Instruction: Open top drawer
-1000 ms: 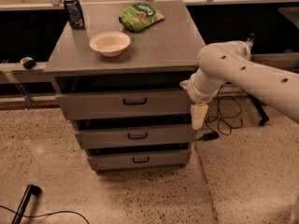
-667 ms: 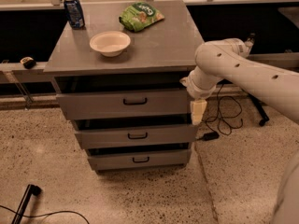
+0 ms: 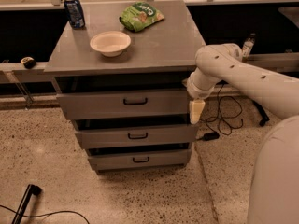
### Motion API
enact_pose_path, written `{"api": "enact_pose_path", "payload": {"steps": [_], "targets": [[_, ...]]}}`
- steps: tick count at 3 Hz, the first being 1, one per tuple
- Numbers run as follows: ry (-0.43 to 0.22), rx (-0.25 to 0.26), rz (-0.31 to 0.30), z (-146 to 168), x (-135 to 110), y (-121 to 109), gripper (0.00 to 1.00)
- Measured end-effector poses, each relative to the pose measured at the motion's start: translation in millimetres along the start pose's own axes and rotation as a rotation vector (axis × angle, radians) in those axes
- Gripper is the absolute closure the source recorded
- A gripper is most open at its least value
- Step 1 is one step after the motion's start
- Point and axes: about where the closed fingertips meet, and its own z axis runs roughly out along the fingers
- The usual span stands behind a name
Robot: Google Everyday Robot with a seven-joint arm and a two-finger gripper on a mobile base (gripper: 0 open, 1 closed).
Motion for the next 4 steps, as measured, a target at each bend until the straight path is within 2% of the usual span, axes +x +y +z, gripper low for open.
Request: {"api": "enact_pose_path", "payload": {"steps": [1, 2, 3, 4], "targets": [[0.001, -0.024, 0.017, 16, -7, 1, 0.0], [-0.005, -0.057, 0.006, 18, -26, 11, 0.0], [-0.013, -0.094, 0.001, 16, -41, 22, 0.05], [-0.006, -0.11, 0.006, 12, -47, 32, 0.1]]}}
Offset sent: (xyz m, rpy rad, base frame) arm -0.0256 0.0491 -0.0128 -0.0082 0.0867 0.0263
